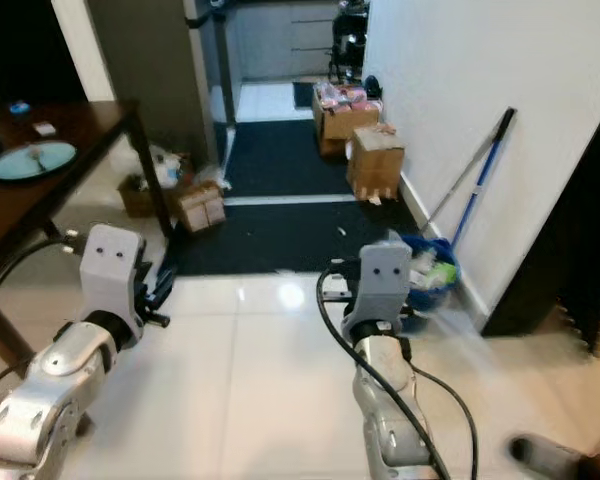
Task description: Setting the table
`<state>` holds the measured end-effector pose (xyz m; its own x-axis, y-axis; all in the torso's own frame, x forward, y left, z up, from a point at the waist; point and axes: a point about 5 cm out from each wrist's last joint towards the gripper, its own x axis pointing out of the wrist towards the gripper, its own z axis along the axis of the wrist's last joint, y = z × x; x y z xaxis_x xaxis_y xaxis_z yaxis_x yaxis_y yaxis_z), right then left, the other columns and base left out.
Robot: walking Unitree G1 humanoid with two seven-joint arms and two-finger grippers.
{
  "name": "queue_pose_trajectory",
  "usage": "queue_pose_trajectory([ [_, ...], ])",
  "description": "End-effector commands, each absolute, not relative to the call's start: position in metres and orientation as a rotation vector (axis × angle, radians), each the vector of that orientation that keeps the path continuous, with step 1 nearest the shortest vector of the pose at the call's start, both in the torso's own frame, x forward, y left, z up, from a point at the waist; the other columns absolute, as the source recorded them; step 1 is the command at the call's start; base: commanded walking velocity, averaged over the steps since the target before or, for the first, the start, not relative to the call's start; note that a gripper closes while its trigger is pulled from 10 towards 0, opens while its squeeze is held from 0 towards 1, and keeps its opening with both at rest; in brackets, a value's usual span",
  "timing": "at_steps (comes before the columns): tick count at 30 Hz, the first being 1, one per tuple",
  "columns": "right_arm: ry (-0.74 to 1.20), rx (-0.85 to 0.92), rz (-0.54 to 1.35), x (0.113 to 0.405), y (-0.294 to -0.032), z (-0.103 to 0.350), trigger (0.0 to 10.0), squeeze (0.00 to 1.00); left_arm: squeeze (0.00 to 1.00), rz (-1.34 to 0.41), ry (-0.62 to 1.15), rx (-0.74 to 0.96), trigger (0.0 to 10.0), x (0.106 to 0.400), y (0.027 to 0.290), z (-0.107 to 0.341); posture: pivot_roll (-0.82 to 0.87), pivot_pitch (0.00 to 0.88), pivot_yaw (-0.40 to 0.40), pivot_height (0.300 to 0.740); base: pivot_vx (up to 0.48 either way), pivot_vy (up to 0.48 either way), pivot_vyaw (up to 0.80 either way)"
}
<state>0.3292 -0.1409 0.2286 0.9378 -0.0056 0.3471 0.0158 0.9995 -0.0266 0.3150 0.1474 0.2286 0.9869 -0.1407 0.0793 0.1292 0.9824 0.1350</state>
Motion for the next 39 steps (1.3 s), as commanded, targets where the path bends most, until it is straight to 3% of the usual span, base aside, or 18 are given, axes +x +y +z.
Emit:
queue_pose_trajectory([
  [1, -0.307, -0.036, -0.047, 0.327, -0.151, 0.215, 10.0, 0.0, 0.0, -0.161, -0.088, 0.125, 10.0, 0.314, 0.14, 0.228, 0.05, 0.1, 0.028, 0.74, 0.0, 0.0, 0.0],
  [18, -0.299, -0.032, -0.036, 0.324, -0.149, 0.211, 10.0, 0.0, 0.0, -0.236, -0.125, 0.1, 10.0, 0.298, 0.129, 0.234, 0.07, 0.112, 0.028, 0.74, 0.0, 0.0, 0.0],
  [39, -0.304, -0.025, -0.024, 0.329, -0.143, 0.211, 10.0, 0.0, 0.0, -0.203, -0.111, 0.118, 10.0, 0.303, 0.136, 0.229, 0.08, 0.067, 0.031, 0.74, 0.0, 0.0, 0.0],
])
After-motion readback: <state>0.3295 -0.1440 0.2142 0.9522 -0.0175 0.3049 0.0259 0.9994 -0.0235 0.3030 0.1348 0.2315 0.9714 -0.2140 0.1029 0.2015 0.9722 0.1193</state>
